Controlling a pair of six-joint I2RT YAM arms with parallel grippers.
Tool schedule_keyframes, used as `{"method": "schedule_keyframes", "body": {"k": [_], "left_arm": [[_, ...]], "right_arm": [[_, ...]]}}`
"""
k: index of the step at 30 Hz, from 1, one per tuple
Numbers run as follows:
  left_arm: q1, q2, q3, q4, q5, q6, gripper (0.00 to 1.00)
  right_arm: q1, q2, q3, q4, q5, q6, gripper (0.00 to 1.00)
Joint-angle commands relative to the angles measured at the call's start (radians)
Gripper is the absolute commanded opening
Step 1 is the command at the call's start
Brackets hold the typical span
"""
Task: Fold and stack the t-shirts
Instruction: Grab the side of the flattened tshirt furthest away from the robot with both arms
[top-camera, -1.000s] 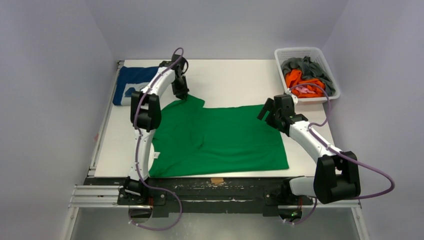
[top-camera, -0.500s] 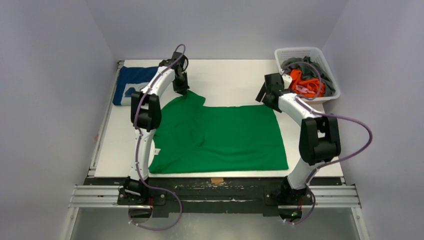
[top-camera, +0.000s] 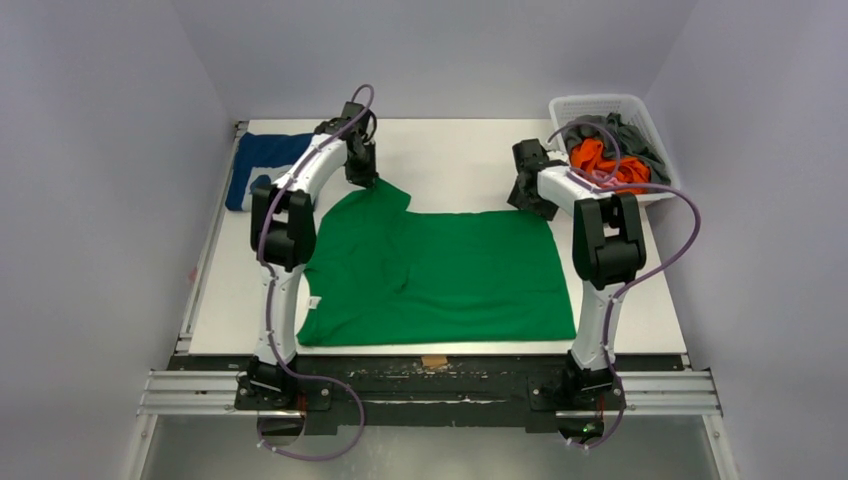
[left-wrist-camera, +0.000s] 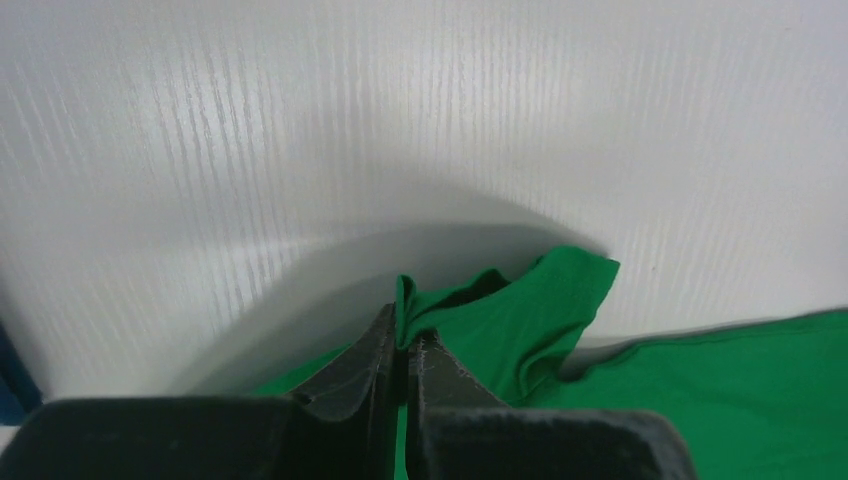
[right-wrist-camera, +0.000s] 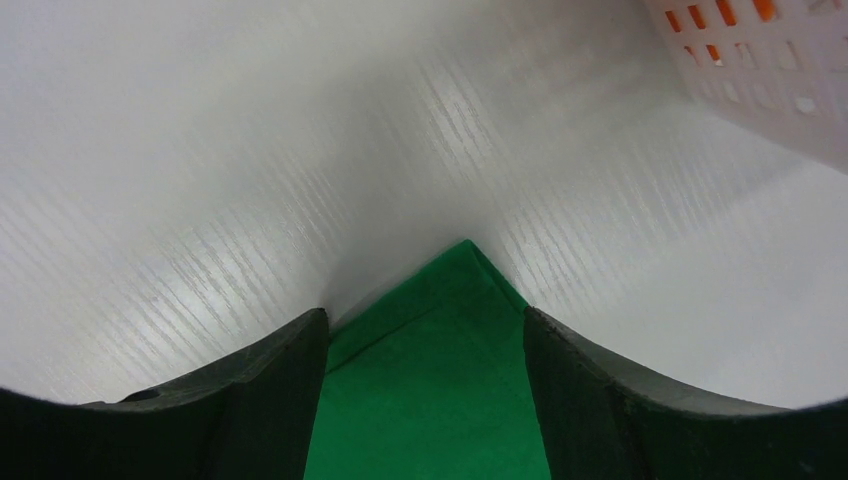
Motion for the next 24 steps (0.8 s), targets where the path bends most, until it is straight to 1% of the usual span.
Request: {"method": "schedule_keyframes", "body": {"k": [1,4,6,10,13,15,16,20,23,24], "left_arm": [[-0.016,-0.121,-0.061,0.068,-0.013,0.032,0.00],[-0.022,-0.175,-0.142,0.115,-0.022,0.037,0.00],[-0.025,-0.206,-0.193,0.141,-0.022,0.039,0.00],[-0.028,-0.232,-0.231,0.177,-0.022,0.042,0.00],[-0.026,-0.217,-0.204,0.192,-0.040,0.061,0.00],[-0.023,-0.187,-0.145,0.179,-0.039,0.078,0.00],[-0.023,-0.169,-0.112,0.169,-0.039,0.082,0.00],[-0.022,-0.114,-0.020,0.145,-0.037,0.099,0.00],[-0.016,-0.110,-0.014,0.149,-0.030,0.099,0.00],[-0.017,-0.116,-0.021,0.149,-0.023,0.099,0.00]], "right_arm": [[-0.003,-0.033,-0.033,-0.035,0.026,0.029,0.66],[-0.003,-0.062,-0.088,-0.013,0.024,0.044,0.57],[-0.003,-0.074,-0.105,-0.004,0.026,0.047,0.48],[-0.004,-0.068,-0.084,0.000,0.040,0.039,0.26],[-0.003,-0.057,-0.053,0.029,0.045,0.011,0.14],[-0.003,-0.045,-0.018,0.039,0.053,-0.012,0.06],[-0.003,-0.040,-0.005,0.047,0.056,-0.023,0.00],[-0.003,-0.032,0.041,0.077,0.065,-0.069,0.00],[-0.003,-0.044,0.056,0.074,0.053,-0.089,0.00],[-0.003,-0.057,0.039,0.083,0.052,-0.096,0.00]]}}
